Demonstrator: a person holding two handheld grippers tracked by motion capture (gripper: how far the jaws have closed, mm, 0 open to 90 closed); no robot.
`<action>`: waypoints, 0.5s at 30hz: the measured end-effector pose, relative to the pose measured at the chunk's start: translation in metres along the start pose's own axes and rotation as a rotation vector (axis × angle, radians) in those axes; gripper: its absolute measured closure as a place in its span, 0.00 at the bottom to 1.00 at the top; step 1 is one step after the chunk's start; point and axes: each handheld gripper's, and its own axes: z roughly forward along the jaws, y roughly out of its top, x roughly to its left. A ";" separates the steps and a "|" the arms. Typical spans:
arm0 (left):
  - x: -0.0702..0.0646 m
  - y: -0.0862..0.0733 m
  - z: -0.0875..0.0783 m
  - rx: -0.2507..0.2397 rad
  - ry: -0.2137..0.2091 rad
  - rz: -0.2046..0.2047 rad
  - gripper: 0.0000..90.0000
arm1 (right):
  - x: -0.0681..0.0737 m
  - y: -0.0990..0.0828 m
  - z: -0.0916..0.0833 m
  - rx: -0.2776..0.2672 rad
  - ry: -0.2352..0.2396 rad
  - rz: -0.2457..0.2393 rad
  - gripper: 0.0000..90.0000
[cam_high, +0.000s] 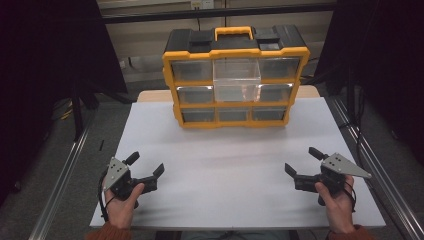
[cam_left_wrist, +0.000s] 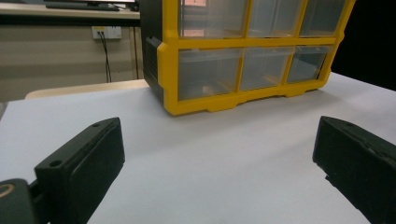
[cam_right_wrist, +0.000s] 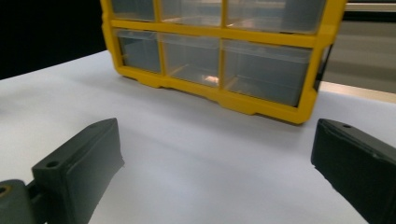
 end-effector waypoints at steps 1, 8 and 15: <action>-0.001 -0.001 0.002 -0.012 0.008 -0.028 0.03 | 0.000 0.000 0.000 0.000 0.000 0.000 0.02; 0.001 0.000 0.002 -0.010 0.014 -0.020 0.03 | 0.001 -0.002 -0.001 -0.007 0.027 0.010 0.04; 0.000 0.001 0.001 -0.024 0.013 -0.026 0.03 | 0.004 -0.001 -0.001 -0.014 0.039 0.012 0.03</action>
